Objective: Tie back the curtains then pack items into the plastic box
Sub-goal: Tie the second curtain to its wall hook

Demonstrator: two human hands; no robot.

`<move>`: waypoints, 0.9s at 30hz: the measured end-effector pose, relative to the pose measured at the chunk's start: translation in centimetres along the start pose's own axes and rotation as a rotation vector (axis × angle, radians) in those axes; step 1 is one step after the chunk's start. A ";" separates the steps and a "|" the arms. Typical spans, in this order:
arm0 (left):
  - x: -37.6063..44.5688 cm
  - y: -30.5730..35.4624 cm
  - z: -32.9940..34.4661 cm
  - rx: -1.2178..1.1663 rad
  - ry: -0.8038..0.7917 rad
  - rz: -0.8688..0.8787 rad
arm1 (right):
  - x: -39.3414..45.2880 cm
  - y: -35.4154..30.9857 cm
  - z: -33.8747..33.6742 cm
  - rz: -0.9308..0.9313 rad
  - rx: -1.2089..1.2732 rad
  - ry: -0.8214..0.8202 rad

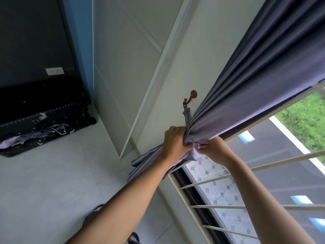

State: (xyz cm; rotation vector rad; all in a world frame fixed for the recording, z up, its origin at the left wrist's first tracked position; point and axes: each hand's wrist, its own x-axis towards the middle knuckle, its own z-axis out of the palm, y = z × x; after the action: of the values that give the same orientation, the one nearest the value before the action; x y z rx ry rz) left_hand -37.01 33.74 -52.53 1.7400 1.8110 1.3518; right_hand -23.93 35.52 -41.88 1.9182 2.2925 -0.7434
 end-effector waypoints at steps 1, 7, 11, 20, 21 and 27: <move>0.1 0.1 0.0 0.008 -0.005 0.005 | 0.0 -0.1 -0.2 -0.003 0.006 -0.001; 0.0 -0.7 -0.1 0.009 -0.062 0.087 | 0.1 -0.6 -0.5 -0.012 0.033 0.019; 0.3 -0.6 -0.7 0.004 -0.084 0.069 | 0.1 -1.5 0.0 -0.042 0.082 0.039; 0.7 0.2 -2.2 -0.008 0.046 0.031 | 0.6 -2.8 -0.4 0.050 0.185 0.056; 0.7 0.2 -2.3 -0.011 0.038 0.006 | 0.6 -2.7 -0.4 0.050 0.187 0.027; 0.9 0.1 -1.7 -0.030 -0.046 -0.139 | 0.2 -3.0 1.8 -0.058 0.183 0.001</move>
State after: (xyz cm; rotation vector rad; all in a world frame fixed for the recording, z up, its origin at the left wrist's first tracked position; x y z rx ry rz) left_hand -38.42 33.79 -51.25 1.5857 1.8399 1.2669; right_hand -27.25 34.67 -42.57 1.9290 2.3649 -0.9919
